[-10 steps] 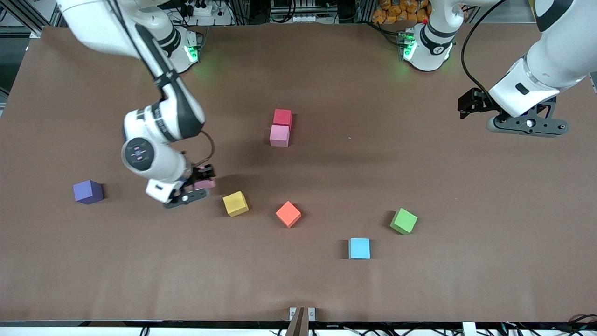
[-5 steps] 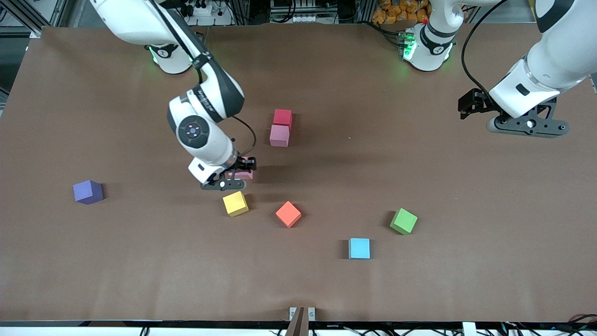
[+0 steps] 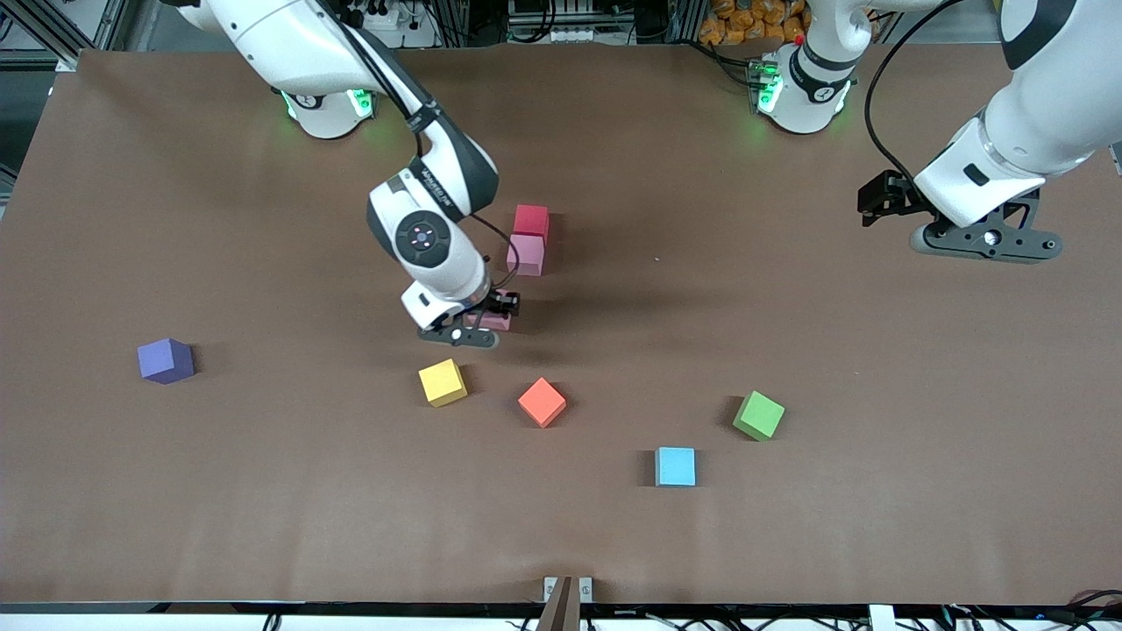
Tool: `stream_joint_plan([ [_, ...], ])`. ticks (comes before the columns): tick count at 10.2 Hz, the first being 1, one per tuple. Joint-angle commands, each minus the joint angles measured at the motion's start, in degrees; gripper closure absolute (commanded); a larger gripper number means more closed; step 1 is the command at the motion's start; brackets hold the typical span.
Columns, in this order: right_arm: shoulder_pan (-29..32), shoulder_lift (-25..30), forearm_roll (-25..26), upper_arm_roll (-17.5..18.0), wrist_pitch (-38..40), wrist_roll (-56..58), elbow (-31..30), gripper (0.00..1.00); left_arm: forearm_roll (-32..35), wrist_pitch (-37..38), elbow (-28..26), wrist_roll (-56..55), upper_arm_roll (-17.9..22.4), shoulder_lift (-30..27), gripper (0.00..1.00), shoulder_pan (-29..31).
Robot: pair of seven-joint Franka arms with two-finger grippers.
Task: Arrange blocks into number 1
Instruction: 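Carry the pink cube to the line and set it against the light pink cube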
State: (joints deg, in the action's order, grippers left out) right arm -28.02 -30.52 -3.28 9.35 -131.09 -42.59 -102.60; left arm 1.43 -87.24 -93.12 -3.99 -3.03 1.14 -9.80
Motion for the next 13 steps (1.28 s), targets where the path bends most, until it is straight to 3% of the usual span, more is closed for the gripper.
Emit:
stream_joint_plan([
  [1,-0.19,-0.24,0.11,1.80,-4.49,-1.88,-3.81,1.00,-0.82,0.93,0.57,1.01,-0.14,0.01,0.00,0.05],
  [3,-0.19,-0.33,0.11,3.03,-9.26,-3.62,-6.91,1.00,-0.90,0.93,0.57,0.57,-0.66,0.00,0.00,0.05],
  [7,-0.45,-0.77,0.11,4.88,-9.80,-6.10,-7.09,1.00,-0.91,0.93,0.66,0.22,-1.28,0.00,0.00,0.05],
  [13,-0.98,-1.91,0.73,4.89,-9.80,-6.01,-7.09,1.00,-0.91,0.76,0.66,0.21,-1.37,0.88,0.00,0.05],
])
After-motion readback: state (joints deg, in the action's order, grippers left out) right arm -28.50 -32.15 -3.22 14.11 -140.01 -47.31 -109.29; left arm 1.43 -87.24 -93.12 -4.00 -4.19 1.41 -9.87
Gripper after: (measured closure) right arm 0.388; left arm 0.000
